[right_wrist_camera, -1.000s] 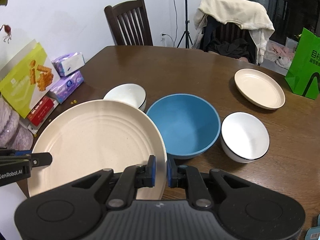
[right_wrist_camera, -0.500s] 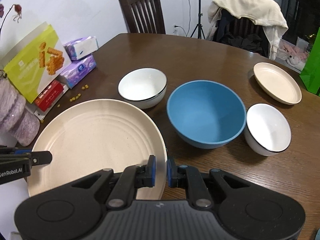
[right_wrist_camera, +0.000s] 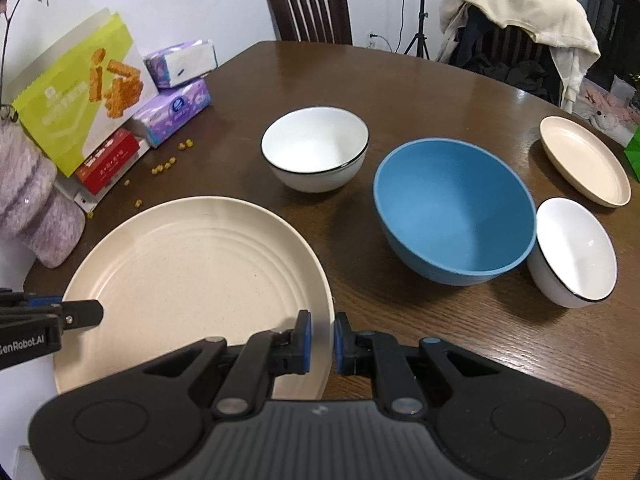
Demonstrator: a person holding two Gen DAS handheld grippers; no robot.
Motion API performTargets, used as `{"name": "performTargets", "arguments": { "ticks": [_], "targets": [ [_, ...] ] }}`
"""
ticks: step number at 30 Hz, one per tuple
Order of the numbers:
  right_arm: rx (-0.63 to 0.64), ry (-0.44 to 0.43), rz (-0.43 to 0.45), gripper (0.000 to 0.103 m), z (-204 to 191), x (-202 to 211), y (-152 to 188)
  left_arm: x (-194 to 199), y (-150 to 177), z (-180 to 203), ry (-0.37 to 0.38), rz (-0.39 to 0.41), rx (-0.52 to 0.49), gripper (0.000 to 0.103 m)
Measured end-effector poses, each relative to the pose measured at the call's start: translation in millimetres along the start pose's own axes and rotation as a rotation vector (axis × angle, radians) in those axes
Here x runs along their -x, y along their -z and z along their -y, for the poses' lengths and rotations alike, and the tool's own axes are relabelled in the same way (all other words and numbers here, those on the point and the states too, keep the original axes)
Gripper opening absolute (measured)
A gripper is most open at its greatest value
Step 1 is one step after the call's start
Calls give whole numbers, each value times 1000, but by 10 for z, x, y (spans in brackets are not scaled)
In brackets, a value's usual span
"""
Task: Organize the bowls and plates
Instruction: 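Lower the held cream plate onto the first cream plate with both grippers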
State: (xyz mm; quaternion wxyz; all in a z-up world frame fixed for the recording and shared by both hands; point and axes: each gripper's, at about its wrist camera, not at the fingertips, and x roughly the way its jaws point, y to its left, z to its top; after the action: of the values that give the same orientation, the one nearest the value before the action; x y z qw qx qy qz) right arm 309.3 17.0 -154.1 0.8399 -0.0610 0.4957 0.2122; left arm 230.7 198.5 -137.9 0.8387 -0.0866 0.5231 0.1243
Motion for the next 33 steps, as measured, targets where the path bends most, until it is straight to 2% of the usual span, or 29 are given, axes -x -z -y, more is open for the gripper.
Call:
{"name": "performTargets", "arguments": {
  "ticks": [20, 33],
  "targets": [
    [36, 7, -66, 11, -112, -411, 33, -401, 61, -83, -30, -48, 15, 18],
    [136, 52, -44, 12, -226, -523, 91, -561, 96, -18, -77, -56, -54, 19]
  ]
}}
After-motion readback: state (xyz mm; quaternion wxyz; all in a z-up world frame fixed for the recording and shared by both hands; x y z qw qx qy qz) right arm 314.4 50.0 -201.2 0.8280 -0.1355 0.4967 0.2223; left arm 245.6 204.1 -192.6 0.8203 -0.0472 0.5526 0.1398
